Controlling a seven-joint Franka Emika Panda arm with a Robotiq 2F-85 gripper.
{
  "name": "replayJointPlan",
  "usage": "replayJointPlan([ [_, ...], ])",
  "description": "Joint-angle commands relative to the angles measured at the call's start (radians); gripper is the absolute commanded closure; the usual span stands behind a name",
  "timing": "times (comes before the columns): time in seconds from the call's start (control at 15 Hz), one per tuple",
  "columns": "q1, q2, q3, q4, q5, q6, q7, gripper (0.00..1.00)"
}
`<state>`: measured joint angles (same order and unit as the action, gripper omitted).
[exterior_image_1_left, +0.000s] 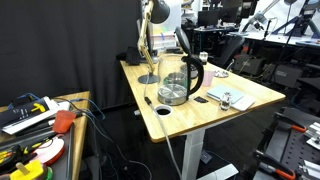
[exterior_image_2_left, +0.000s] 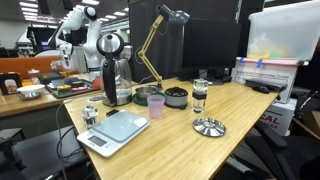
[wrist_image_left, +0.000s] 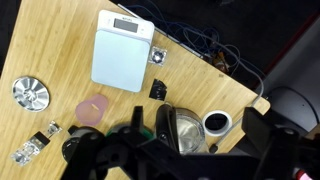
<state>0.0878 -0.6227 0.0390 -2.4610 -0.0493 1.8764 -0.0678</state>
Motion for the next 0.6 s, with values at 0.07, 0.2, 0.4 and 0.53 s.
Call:
replayJointPlan([
  [0.07, -0.003, 0.001, 0.003, 0.002, 0.002, -0.003, -0.001, 0.00],
  [0.2, 0.012, 0.004, 0.013, 0.002, 0.033, 0.026, 0.019, 0.00],
  [0.4, 0.048, 0.025, 0.055, 0.012, 0.081, 0.085, 0.045, 0.00],
  [0.53, 0.081, 0.066, 0.099, 0.019, 0.093, 0.135, 0.060, 0.00],
])
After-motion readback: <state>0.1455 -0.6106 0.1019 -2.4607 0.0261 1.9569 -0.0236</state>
